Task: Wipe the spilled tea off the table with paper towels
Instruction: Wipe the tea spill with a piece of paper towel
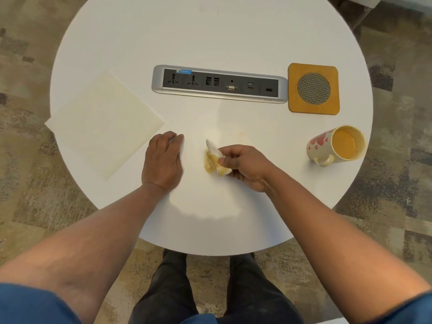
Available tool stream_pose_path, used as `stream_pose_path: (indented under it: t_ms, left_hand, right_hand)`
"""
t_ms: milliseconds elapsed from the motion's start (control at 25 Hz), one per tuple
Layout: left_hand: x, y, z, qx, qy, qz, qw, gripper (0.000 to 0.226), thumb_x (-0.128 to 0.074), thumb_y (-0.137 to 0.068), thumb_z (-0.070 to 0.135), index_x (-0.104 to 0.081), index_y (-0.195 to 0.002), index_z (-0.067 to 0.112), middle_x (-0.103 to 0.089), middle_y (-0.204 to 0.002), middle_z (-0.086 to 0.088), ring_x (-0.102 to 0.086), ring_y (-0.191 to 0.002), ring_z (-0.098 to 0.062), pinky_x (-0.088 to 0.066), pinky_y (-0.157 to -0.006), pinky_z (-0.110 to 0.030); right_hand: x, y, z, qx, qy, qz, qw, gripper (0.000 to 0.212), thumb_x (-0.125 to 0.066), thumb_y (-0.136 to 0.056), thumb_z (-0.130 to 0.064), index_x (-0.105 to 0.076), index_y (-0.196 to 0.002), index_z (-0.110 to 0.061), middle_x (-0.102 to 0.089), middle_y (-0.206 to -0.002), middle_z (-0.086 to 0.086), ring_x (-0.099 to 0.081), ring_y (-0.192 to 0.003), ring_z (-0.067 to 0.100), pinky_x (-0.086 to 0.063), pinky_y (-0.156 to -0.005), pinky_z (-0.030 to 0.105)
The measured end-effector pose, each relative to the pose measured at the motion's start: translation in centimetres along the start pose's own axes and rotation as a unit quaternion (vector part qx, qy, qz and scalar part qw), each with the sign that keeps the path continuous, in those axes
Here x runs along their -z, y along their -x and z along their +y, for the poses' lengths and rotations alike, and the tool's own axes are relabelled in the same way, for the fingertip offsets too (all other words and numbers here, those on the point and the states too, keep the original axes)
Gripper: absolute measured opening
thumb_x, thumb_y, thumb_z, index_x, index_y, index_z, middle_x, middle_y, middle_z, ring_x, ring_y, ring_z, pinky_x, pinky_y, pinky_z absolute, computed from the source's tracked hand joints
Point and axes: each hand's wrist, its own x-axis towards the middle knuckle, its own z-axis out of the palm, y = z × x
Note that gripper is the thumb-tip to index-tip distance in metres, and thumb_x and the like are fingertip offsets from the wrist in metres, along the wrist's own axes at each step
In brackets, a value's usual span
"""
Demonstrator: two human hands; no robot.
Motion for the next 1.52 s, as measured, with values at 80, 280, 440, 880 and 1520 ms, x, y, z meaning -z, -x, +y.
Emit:
stream_pose_path:
  t_ms: [80, 280, 440, 880, 1520]
  left_hand:
    - [0.1, 0.0, 0.3, -0.008, -0.009, 0.008, 1.0, 0.038, -0.053, -0.093, -0.005, -0.064, -0.128, 0.002, -0.061, -0.126, -0.019, -0.048, -0.115, -0.043, -0.042, -0.103, -0.049]
    - [0.8, -1.3, 2.0, 0.042, -0.024, -0.007, 0.999, 0.035, -0.051, -0.087, -0.008, -0.073, -0.112, 0.003, -0.067, -0.117, -0.018, -0.055, -0.108, -0.045, -0.043, -0.095, -0.045]
    - [0.3, -3.2, 7.3, 0.003, -0.023, -0.028, 0.999, 0.031, -0.055, -0.084, -0.004, -0.076, -0.105, 0.005, -0.073, -0.111, -0.015, -0.062, -0.101, -0.044, -0.045, -0.086, -0.045]
    - [-10.2, 0.7, 24.4, -0.367, 0.059, -0.197, 0.907, 0.026, -0.065, -0.095, 0.009, -0.072, -0.119, 0.002, -0.07, -0.121, -0.016, -0.064, -0.106, -0.039, -0.051, -0.092, -0.047]
    - [-14.6, 1.1, 25.7, -0.411, 0.067, -0.16, 0.895, 0.027, -0.056, -0.102, 0.012, -0.067, -0.124, 0.002, -0.067, -0.121, -0.014, -0.061, -0.11, -0.037, -0.048, -0.097, -0.044]
  right_hand:
    - [1.6, 1.2, 0.6, -0.006, -0.11, -0.015, 0.994, 0.025, -0.058, -0.094, 0.005, -0.067, -0.115, -0.003, -0.071, -0.1, 0.008, -0.069, -0.083, 0.015, -0.058, -0.075, 0.026]
    - [6.7, 4.8, 3.6, 0.031, -0.26, 0.014, 0.965, 0.027, -0.05, -0.097, 0.005, -0.063, -0.119, -0.004, -0.071, -0.101, 0.005, -0.067, -0.086, 0.014, -0.056, -0.075, 0.025]
    - [12.3, 9.0, 7.0, 0.079, -0.357, 0.056, 0.929, 0.027, -0.053, -0.092, 0.004, -0.065, -0.114, -0.005, -0.074, -0.097, 0.006, -0.07, -0.081, 0.013, -0.058, -0.067, 0.025]
    - [24.8, 14.5, 20.0, 0.048, -0.505, 0.242, 0.827, 0.02, -0.057, -0.088, 0.006, -0.064, -0.103, -0.006, -0.075, -0.088, 0.01, -0.072, -0.074, 0.018, -0.06, -0.06, 0.026]
    - [27.4, 8.5, 27.2, -0.113, -0.335, 0.399, 0.846, 0.049, -0.04, -0.092, 0.018, -0.055, -0.133, -0.003, -0.061, -0.129, 0.011, -0.061, -0.112, 0.021, -0.054, -0.071, 0.02]
